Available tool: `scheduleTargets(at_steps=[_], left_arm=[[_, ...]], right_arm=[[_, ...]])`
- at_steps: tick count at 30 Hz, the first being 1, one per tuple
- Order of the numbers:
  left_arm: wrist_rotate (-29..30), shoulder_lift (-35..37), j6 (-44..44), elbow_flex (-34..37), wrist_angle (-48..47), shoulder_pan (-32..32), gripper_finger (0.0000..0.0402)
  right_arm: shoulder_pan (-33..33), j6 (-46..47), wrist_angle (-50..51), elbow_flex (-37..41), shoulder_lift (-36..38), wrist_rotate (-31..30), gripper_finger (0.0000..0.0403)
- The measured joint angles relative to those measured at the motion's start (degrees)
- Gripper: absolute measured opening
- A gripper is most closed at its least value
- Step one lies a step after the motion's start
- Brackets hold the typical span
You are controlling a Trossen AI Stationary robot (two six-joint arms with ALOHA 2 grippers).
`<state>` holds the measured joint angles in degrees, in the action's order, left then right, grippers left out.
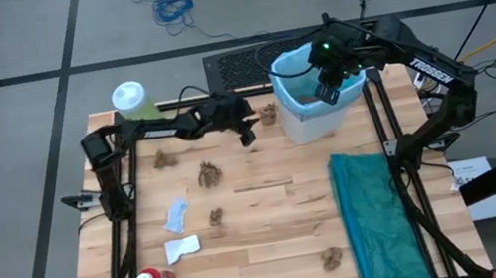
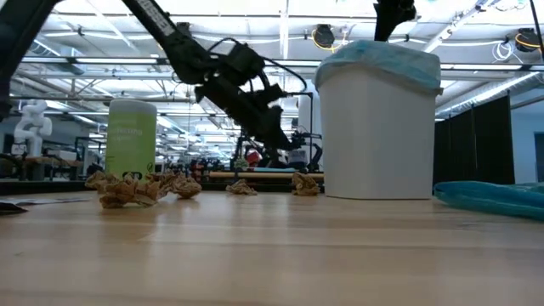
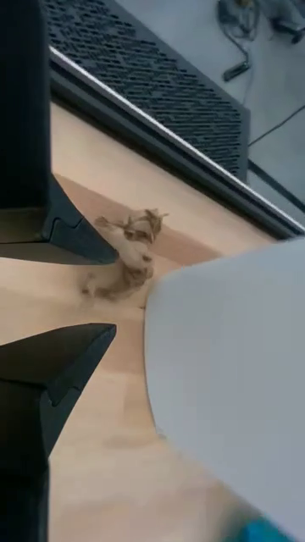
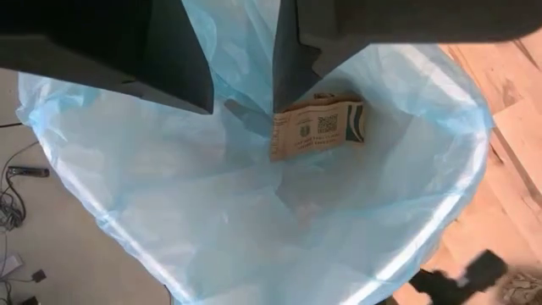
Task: Place trash/remove bag and relplace
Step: Put the brown paper trash into the trash bin
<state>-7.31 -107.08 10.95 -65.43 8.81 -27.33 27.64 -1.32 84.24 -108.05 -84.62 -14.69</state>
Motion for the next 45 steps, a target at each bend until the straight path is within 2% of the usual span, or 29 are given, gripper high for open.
scheduleTargets(at_steps=[11,21,27,31,35,39,45], left_arm=[[-1.3,-6.7,0.1,-7.6,-3.7,-1.6,0.0119],[-1.3,-11.3,0.4,-11.0,-5.4,-3.3,0.0119],[-1.7,-12.7,1.5,-11.8,-5.6,-3.4,0.0119],[-1.5,-13.2,2.4,-11.8,-6.2,-3.0,0.0094],[1.1,-12.9,4.8,-11.8,-6.3,-2.1,0.0071],[4.4,-12.8,6.0,-11.8,-6.4,-1.3,0.0068],[4.9,-12.7,6.5,-11.8,-6.5,-1.1,0.0068]], right_arm=[[0.0,0.0,0.0,0.0,0.0,0.0,0.0116],[0.0,0.4,-0.3,0.0,0.0,0.2,0.0116],[0.0,0.4,-1.1,0.0,0.0,3.0,0.0116],[0.0,0.4,-1.4,0.0,0.0,3.1,0.0116],[0.0,0.4,-1.5,0.0,0.0,2.8,0.0116],[0.0,0.4,-1.3,0.0,0.0,2.8,0.0116],[0.0,0.4,-1.3,0.0,0.0,2.7,0.0116]])
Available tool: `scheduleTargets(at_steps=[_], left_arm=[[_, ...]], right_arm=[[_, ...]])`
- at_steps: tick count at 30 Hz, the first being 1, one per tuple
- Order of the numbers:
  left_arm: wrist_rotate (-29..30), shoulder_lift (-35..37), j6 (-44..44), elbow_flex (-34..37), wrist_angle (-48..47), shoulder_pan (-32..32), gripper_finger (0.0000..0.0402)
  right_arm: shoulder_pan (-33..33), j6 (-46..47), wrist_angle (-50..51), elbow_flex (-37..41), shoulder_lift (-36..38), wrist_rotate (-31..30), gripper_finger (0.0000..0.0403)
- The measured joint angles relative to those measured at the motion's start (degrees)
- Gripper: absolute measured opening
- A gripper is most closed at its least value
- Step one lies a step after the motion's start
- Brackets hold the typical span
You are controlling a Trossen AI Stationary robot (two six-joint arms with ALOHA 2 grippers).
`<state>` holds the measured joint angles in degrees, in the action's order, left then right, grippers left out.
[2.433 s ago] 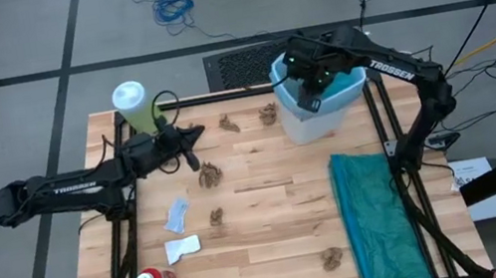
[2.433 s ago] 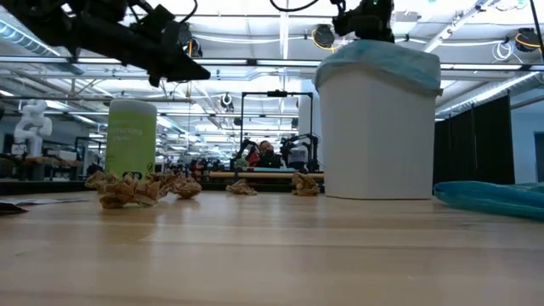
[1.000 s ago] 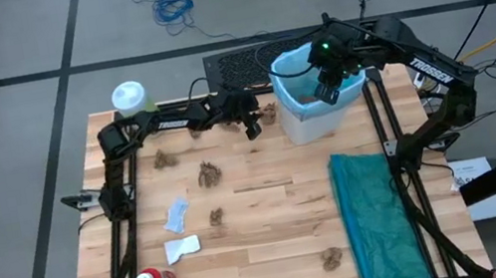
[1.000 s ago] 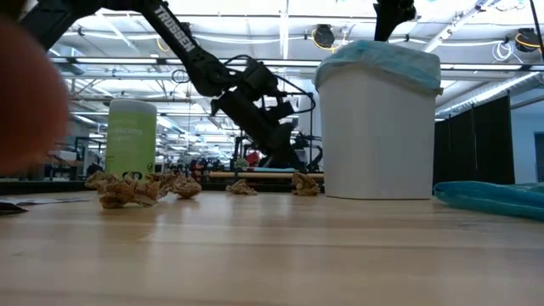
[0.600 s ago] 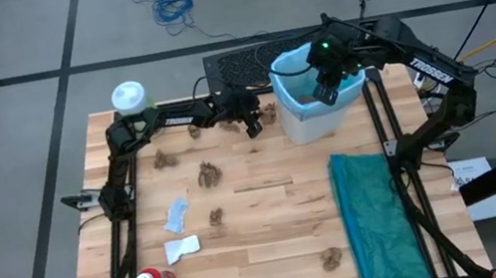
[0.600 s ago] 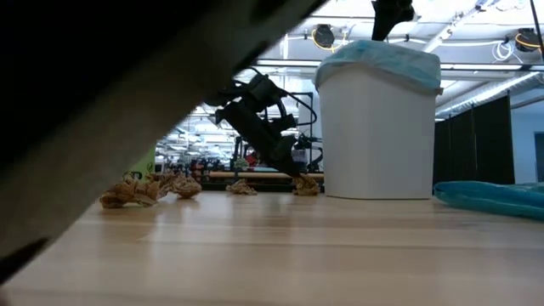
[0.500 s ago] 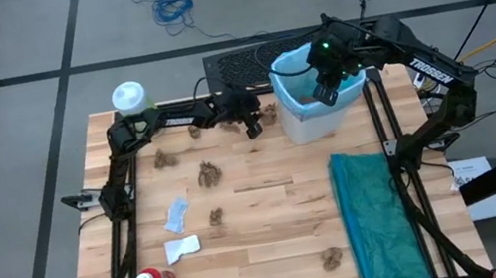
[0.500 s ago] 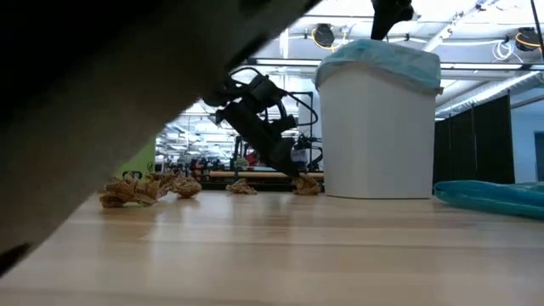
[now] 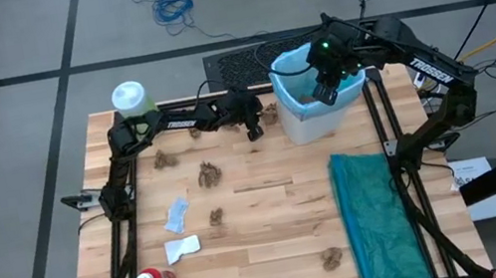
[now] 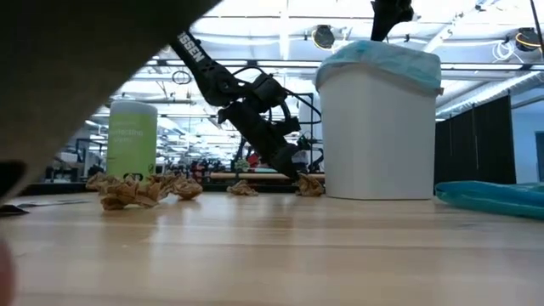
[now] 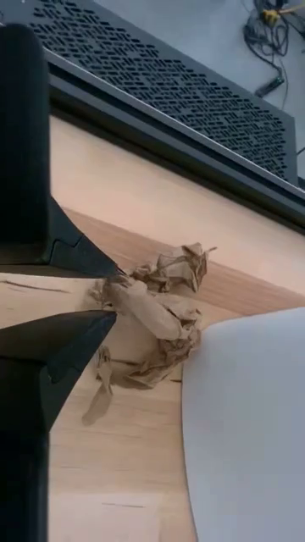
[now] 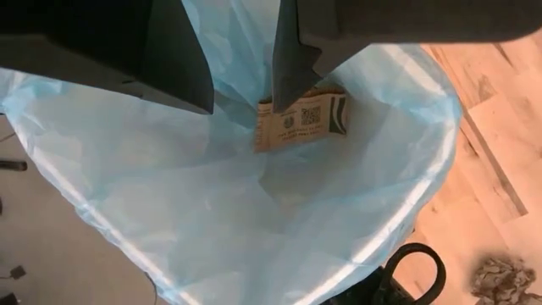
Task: Place trash/remove bag and relplace
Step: Put the brown paper trash into the trash bin
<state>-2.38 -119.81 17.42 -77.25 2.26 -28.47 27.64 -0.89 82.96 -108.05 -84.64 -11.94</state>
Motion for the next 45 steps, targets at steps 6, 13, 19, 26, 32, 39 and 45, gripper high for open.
scheduleTargets(at_steps=[6,13,19,26,32,39,45], left_arm=[[-0.7,4.5,3.4,0.1,0.3,0.0,0.0038],[-7.5,7.6,8.5,0.0,-2.5,-1.6,0.001],[-8.0,8.0,17.4,0.1,-8.2,-2.8,0.0064],[-9.8,7.7,22.5,0.1,-7.3,-4.2,0.0106],[-15.3,7.6,24.2,0.1,-7.4,-6.0,0.0107],[-17.9,6.4,26.9,0.0,-7.4,-7.4,0.0107],[-18.0,4.8,26.9,0.1,-6.3,-8.6,0.0107]], right_arm=[[0.0,-0.3,0.0,0.0,0.0,0.0,0.0116],[0.0,-0.6,0.0,0.0,0.0,0.0,0.0116],[0.0,-0.7,0.0,0.0,0.0,0.1,0.0116],[0.0,-0.3,-0.7,0.0,0.0,0.3,0.0116],[0.0,0.5,-1.5,0.0,0.0,0.3,0.0116],[0.0,1.9,-2.8,0.0,0.0,2.0,0.0116],[-0.4,2.5,-5.5,0.0,-1.6,3.6,0.0116]])
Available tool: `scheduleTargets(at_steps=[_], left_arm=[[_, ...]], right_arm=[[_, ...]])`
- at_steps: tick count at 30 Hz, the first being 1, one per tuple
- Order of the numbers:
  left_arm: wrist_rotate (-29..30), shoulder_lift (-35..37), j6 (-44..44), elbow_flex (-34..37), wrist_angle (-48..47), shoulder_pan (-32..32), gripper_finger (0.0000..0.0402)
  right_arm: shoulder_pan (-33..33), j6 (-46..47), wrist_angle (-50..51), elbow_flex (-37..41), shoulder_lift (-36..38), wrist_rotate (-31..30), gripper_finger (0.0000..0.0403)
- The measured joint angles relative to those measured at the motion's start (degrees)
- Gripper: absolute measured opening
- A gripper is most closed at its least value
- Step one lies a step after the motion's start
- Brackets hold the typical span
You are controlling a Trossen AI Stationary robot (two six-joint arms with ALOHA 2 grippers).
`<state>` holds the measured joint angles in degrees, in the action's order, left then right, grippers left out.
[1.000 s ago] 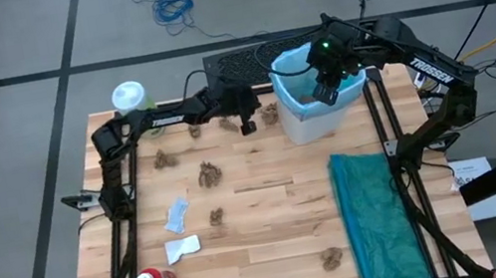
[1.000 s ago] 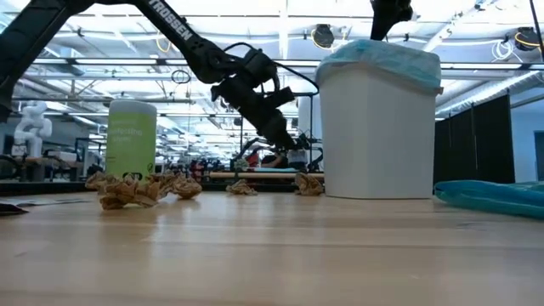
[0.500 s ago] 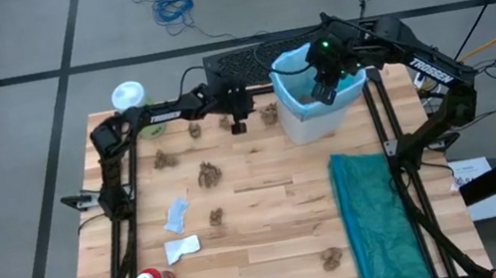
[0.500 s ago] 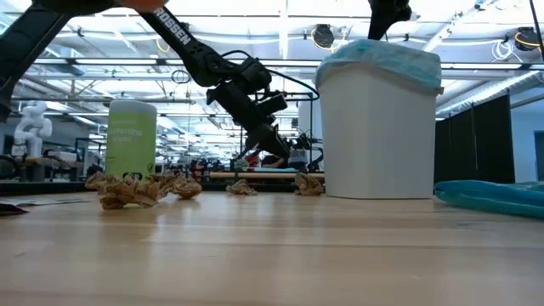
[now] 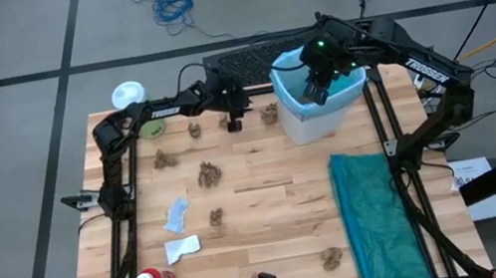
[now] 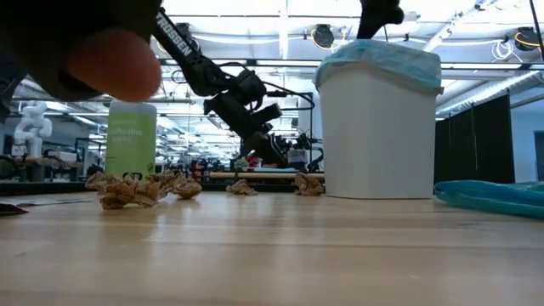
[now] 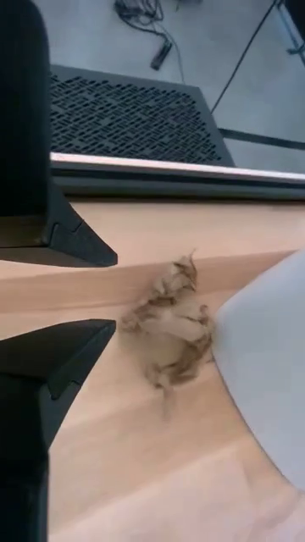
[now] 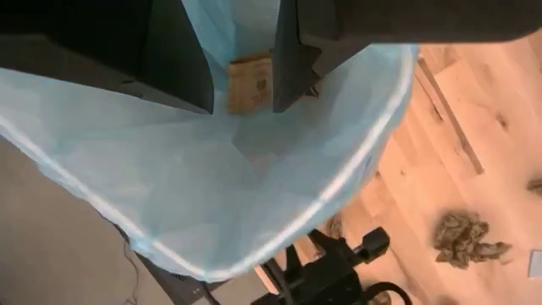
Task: Place trash/remove bag and relplace
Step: Put the brown paper trash into the trash bin
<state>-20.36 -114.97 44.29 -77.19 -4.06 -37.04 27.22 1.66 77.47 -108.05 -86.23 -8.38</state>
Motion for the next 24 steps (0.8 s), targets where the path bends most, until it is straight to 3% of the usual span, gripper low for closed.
scheduleTargets(at_steps=[4,9,12,15,18,24], left_arm=[[-0.3,0.0,0.1,0.0,1.1,-0.1,0.0107],[12.4,1.1,2.1,0.0,-1.5,-1.2,0.0098],[15.8,3.7,-0.2,0.0,-3.8,-3.2,0.0074],[14.0,6.5,-5.7,0.0,-5.4,-5.6,0.0039],[10.9,9.7,-11.3,0.0,-6.0,-8.2,0.0008],[8.5,14.5,-16.9,0.7,-5.9,-11.3,0.0003]], right_arm=[[0.0,0.0,-0.6,0.0,-2.4,-0.2,0.0112],[0.1,2.3,-0.6,0.0,-6.8,-3.5,0.0078],[0.6,1.7,-0.6,0.0,-9.6,-4.7,0.0043],[1.8,0.8,-0.8,0.0,-12.3,-5.1,0.0008],[3.6,0.8,-2.8,-0.1,-13.7,-5.6,0.0005],[7.5,-3.7,-10.8,0.2,-14.9,-7.3,0.0001]])
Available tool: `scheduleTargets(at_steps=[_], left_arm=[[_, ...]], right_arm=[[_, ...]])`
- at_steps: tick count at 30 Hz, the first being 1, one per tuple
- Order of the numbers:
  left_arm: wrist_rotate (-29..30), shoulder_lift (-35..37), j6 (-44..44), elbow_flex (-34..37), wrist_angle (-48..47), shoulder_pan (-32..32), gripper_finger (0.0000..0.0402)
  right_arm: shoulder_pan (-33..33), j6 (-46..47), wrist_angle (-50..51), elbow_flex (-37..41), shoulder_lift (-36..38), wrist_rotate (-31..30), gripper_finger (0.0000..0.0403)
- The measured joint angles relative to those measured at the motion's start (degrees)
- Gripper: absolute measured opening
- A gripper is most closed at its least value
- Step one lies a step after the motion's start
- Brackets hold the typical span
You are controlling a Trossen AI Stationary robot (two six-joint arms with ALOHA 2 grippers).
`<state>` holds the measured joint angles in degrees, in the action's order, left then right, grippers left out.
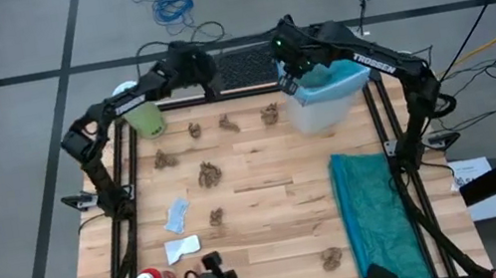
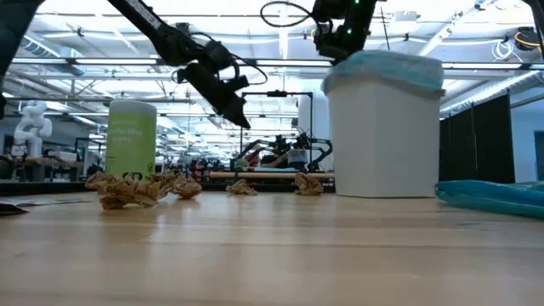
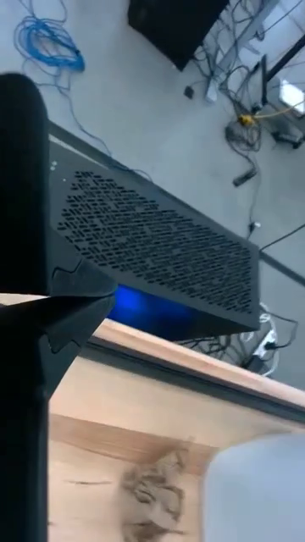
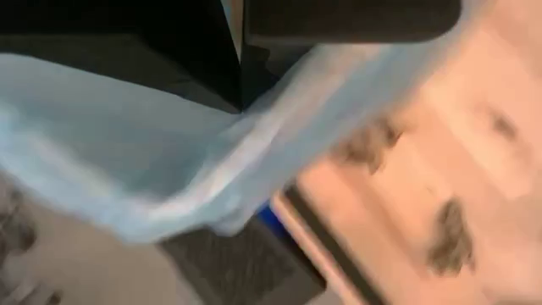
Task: Place trash/remove bag and relplace
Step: Put the brown paper trash into the trash bin
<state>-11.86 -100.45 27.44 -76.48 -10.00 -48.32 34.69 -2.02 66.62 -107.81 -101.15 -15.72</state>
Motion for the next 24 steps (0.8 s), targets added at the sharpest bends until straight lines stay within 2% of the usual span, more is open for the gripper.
scheduleTargets(at_steps=[5,8,14,20,24], left_arm=[[-0.2,1.8,-0.2,0.9,-0.4,-0.4,0.0002],[-0.1,2.0,-0.2,0.9,-1.3,-0.4,0.0002],[-0.1,2.0,-1.6,0.9,-1.8,-0.7,0.0002],[0.0,2.0,-1.7,0.9,-2.2,-0.8,0.0002],[0.1,2.0,-1.7,0.9,-3.2,-0.8,0.0002]], right_arm=[[3.2,-1.1,-2.9,0.0,0.2,1.7,0.0],[3.8,-1.5,-4.7,0.0,0.2,5.1,0.0],[2.6,-2.4,-7.3,-0.1,0.2,10.1,0.0],[1.1,-3.4,-10.7,-0.1,0.2,10.4,0.0],[0.6,-3.4,-13.5,-0.1,0.2,13.1,0.0]])
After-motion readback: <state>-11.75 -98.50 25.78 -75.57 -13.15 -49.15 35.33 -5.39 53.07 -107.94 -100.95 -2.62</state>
